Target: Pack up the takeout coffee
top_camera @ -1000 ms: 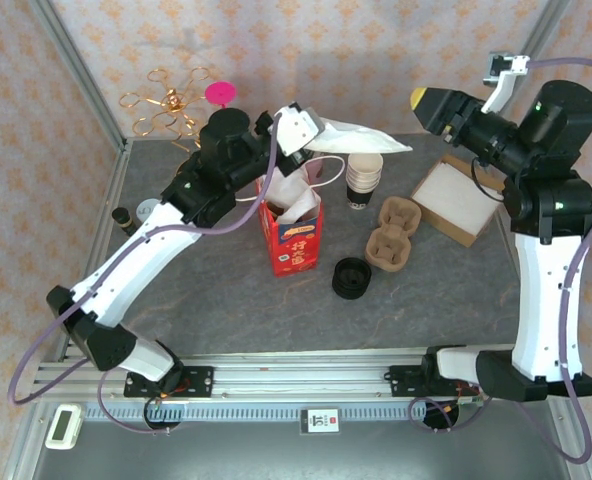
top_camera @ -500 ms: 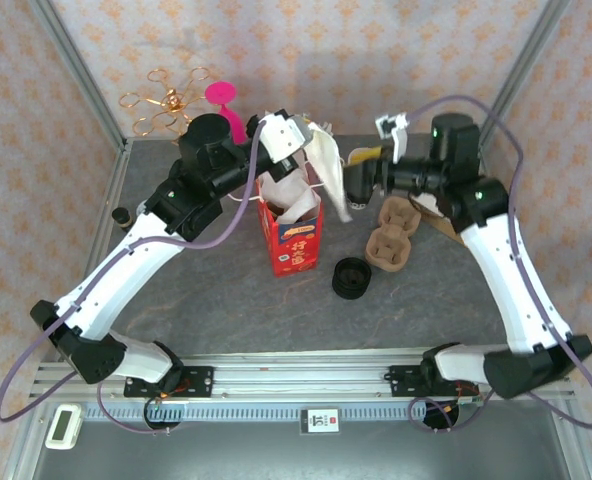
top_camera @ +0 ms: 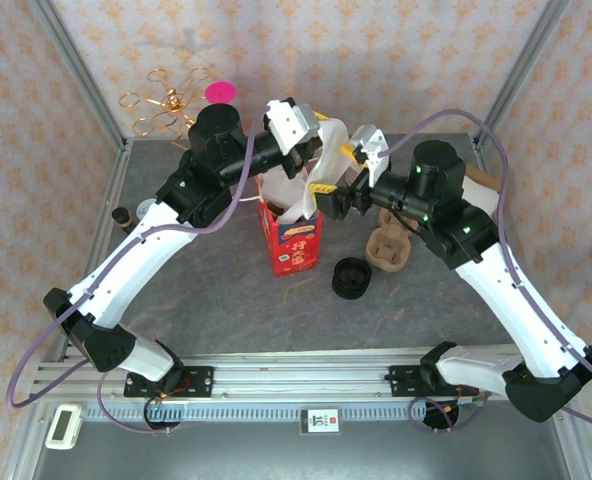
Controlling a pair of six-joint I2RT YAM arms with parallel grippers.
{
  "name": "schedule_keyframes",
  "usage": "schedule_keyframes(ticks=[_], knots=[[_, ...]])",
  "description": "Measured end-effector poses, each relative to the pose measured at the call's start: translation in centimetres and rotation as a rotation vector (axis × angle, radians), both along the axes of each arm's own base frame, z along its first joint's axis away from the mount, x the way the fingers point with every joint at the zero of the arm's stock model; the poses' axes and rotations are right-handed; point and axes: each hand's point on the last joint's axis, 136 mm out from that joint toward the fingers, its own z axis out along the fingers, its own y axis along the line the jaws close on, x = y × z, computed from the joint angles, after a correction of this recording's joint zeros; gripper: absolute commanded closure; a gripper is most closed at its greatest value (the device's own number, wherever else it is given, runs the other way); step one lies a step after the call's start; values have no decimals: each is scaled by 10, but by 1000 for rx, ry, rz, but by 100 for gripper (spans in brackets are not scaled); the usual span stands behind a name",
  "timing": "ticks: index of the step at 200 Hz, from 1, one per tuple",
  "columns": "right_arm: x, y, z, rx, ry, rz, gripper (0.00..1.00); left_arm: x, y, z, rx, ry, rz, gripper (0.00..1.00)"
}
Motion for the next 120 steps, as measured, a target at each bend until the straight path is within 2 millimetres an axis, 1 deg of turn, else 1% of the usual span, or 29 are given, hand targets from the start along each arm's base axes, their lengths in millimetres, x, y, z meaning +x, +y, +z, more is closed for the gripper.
schedule_keyframes(ticks=[13,27,47,63,82,120], knots=[[2,-8,-9,-42,-29,-39,0,-1,-1,1,-5,7,-7,100],[3,-17,-13,-81,-69,-85,0,-2,-1,1,-7,8,-13,100],[2,-33,-10,-126,-144,-148,0,-3,-1,1,-9,9,-17,100],[1,-42,-1,-155,-214,-185,0,-4,-2,3,-14,13,-25,100],[7,-44,1,-199,-274,-205,0,-7,-3,3,-22,24,-42,100],[30,-36,-13,-304,-364,-218,0,-11,-6,3,-48,69,-74,100]])
